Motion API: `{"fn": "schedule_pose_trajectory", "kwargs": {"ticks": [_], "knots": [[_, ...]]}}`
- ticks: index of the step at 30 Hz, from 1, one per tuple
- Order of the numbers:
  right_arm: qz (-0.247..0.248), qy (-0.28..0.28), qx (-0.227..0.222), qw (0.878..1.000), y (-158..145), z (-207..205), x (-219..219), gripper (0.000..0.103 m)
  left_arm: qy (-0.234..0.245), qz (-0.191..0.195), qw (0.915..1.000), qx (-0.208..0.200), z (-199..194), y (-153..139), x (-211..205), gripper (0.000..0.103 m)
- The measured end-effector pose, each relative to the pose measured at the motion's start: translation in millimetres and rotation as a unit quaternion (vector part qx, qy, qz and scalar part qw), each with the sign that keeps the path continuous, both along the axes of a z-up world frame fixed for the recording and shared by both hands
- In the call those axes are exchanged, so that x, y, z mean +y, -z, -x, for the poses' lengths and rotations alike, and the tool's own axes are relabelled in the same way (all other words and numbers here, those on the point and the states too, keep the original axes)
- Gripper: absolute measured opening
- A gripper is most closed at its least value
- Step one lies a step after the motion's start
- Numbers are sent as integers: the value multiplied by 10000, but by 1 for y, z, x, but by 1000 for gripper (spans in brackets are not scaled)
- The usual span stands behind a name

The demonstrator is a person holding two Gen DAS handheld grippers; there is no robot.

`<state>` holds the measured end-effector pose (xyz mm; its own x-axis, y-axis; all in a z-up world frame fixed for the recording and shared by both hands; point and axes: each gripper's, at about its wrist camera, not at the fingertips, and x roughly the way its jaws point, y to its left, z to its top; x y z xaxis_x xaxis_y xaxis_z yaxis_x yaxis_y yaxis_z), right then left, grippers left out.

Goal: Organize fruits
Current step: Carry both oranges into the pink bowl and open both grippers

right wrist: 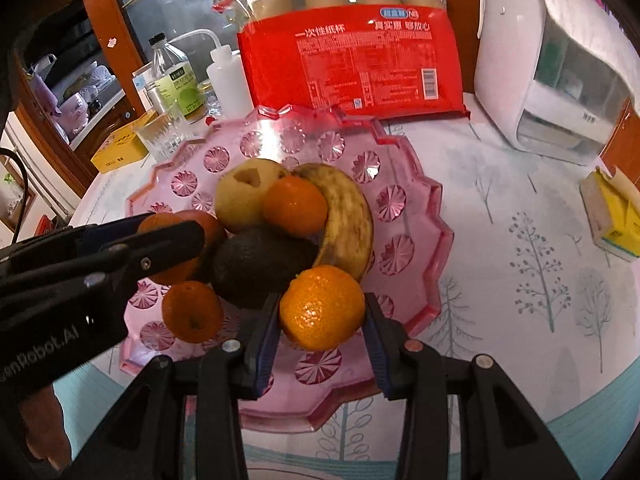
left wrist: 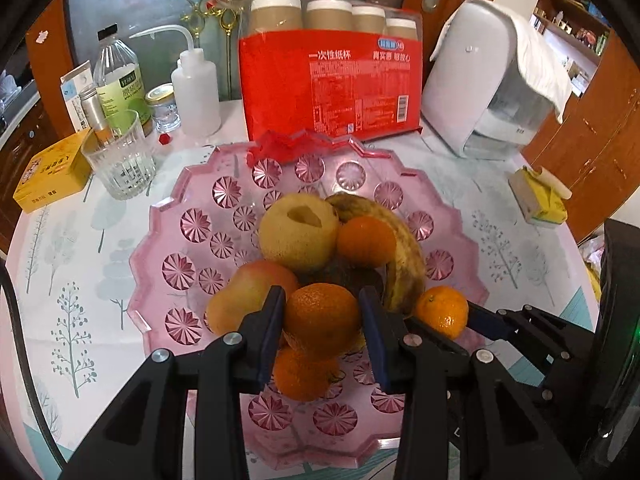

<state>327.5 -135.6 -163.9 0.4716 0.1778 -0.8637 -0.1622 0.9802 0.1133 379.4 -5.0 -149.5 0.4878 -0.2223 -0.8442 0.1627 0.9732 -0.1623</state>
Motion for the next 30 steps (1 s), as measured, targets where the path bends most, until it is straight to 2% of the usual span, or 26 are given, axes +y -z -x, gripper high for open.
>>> {"fn": "schedule_pose_trajectory", "kwargs": {"ticks": [5, 11, 13, 15, 18, 23, 30], "knots": [[-91, -60, -17, 9999, 2, -2, 1, 41, -9, -57, 10000, 77, -1, 5, 1, 37], [-134, -90, -63, 9998, 0, 1, 3, 47, -4, -131, 9998, 175, 2, 7, 2, 39], [-131, -100, -110, 9998, -2, 3, 4, 48, -17, -157, 9998, 139, 5, 4, 3, 45], [-146, -102, -148, 9997, -5, 6, 4, 50, -65, -232, 9997, 56, 9, -1, 4, 65], [-164, -90, -156, 9997, -8, 10, 5, 50, -178, -386, 9991, -74, 17, -8, 5, 81], [-208, -71, -178, 9996, -13, 19, 6, 50, -224, -491, 9985, -111, 27, -18, 7, 82], [-212, -35, -247, 9995, -25, 33, 7, 50, -386, -369, 9985, -116, 43, -31, 19, 82]]}}
